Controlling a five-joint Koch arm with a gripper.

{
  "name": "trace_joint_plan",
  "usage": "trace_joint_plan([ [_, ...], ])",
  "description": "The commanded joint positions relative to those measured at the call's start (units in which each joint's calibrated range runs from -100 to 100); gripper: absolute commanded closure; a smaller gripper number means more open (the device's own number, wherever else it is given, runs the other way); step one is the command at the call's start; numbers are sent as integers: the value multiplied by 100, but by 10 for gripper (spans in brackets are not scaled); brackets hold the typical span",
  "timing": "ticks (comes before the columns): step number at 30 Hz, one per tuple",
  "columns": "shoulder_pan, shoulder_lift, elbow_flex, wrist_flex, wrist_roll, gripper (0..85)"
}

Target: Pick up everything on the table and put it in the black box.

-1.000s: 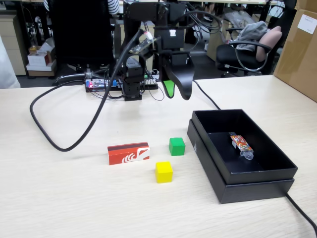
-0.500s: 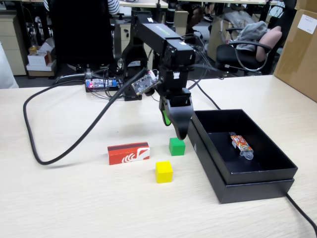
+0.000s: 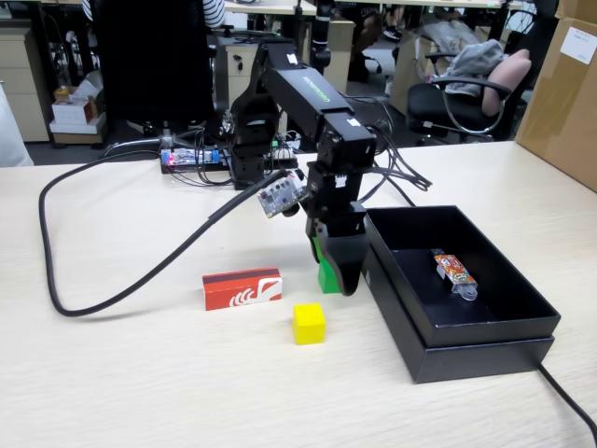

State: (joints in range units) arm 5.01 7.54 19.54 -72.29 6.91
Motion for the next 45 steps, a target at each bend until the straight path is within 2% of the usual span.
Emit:
trace_joint_plan([
  [1, 63, -71, 394, 71, 34, 410],
  [6, 93, 32, 394, 71, 63, 436],
  [9, 88, 101, 430, 71, 68, 532],
  [14, 68, 204, 448, 71, 73, 541],
  [18, 49, 239, 448, 80, 93, 638],
  [22, 34, 262, 448, 80, 83, 649],
  [26, -5, 204, 530, 106, 73, 829],
  [30, -122, -473, 602, 97, 5, 830],
  [37, -234, -3594, 40, -387, -234, 830],
  [41, 34, -5315, 258, -810, -249, 830],
  [45, 410, -5923, 756, -1069, -215, 830],
])
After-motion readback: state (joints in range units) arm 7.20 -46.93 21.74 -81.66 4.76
